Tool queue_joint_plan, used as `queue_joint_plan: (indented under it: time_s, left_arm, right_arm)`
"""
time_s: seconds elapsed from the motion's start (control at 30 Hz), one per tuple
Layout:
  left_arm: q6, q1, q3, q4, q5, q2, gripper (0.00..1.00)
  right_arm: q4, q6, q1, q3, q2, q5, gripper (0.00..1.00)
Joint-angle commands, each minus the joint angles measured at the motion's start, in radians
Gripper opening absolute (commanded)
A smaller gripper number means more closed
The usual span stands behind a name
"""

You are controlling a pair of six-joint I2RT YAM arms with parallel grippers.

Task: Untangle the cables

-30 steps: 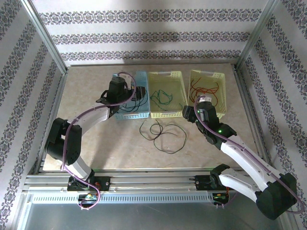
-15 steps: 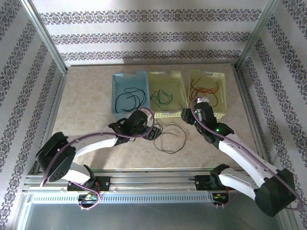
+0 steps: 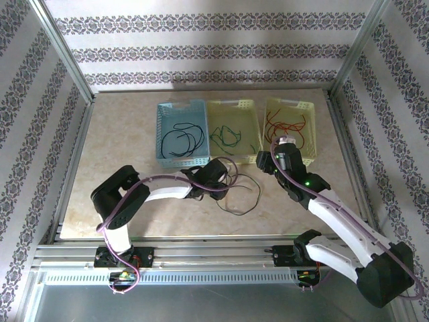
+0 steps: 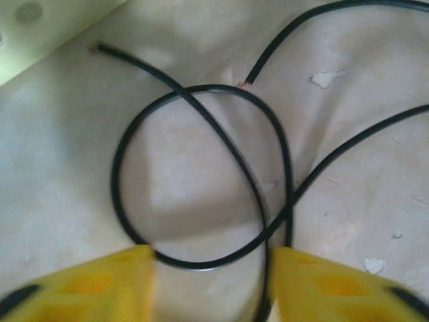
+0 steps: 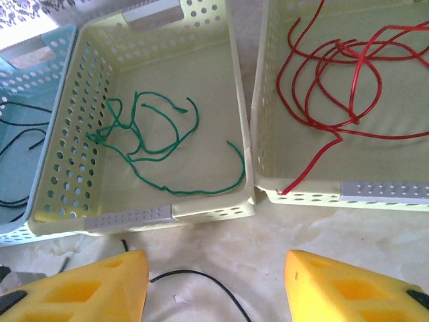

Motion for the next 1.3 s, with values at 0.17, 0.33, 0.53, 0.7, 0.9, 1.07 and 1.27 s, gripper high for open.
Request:
queue_joint_plan:
  time_s: [0.17,0.33,0.53,0.7,0.9,1.07,1.27]
  left_arm:
    - [0.027,-0.027,0.015,-0.131,0.051,-0.069,0.01]
    - [0.06,-0.025,-0.003,-0.131,0.075,-0.208,0.0]
    - [0.111,-0.025,-0.044,-0.067,0.141,-0.44,0.0]
    - [0.123,0.006,-0.001,-0.05,0.158,-0.601,0.0]
    - [0.104,0.117,0.1,-0.015,0.12,-0.694,0.0]
    - [0.072,0.255,0.178,-0.018,0.039,-0.689,0.0]
    - [0.038,0.412,0.243,0.06,0.096,-0.643,0.0]
  right_arm:
    - [-0.019,-0.005,-0.028,-0.013,-0.02,0.007,0.56]
    - [-0.01,0.0,-0.03,-0.006,-0.004,0.004,0.56]
    - [-0.003,0.008,-0.03,-0.014,-0.001,0.007,0.56]
    - [0.004,0.017,-0.03,-0.023,-0.001,0.009,0.56]
    - [0.011,0.029,-0.03,-0.028,0.004,-0.003,0.56]
    - [0.015,0.031,-0.028,-0.034,-0.003,-0.007,0.56]
    - [0.016,0.028,-0.028,-0.039,-0.003,-0.007,0.56]
